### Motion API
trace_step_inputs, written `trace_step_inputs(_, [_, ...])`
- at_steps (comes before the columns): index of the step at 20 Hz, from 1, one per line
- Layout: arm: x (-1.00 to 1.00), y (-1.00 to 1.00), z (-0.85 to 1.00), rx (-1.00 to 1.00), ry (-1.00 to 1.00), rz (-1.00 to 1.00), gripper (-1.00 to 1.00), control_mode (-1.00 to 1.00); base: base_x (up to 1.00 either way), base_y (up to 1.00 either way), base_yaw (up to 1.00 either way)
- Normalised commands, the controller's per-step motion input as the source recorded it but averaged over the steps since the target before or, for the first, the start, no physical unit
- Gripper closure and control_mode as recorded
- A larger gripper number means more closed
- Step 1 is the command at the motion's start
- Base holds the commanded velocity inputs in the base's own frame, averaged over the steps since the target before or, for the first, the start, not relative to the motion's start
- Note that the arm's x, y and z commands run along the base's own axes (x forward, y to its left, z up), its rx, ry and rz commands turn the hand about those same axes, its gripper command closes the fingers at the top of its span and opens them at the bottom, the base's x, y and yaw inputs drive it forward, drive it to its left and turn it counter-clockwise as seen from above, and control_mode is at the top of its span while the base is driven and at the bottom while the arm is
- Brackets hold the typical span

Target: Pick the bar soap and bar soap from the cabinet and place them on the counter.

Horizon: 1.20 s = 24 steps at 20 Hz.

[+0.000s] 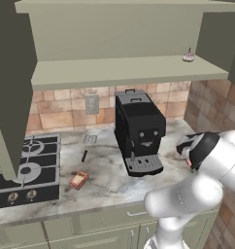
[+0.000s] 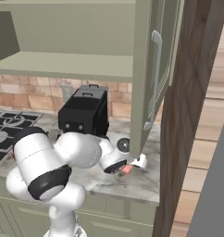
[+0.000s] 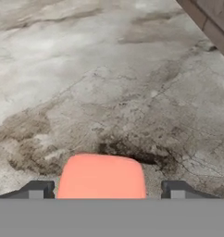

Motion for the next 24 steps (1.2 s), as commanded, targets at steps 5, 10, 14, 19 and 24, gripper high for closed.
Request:
trace_step_inputs(5, [-0.2,0.0,0.03,-0.02,-0.08,0.0,-1.0,-1.0,0.0,0.0,0.0])
trace_step_inputs(10, [-0.12,0.01,0.29,-0.02,-0.09,0.0,-1.0,-1.0,0.0,0.0,0.0])
trace_step_inputs(14, [-0.14,0.07,0.59,-0.01,-0.08,0.01,-1.0,-1.0,0.0,0.0,0.0])
trace_step_inputs(19, [-0.18,0.18,0.69,0.0,-0.02,0.01,-1.0,-1.0,0.0,0.0,0.0])
trace_step_inputs(24, [-0.24,0.07,0.64,0.0,0.0,0.02,-1.0,-1.0,0.0,0.0,0.0])
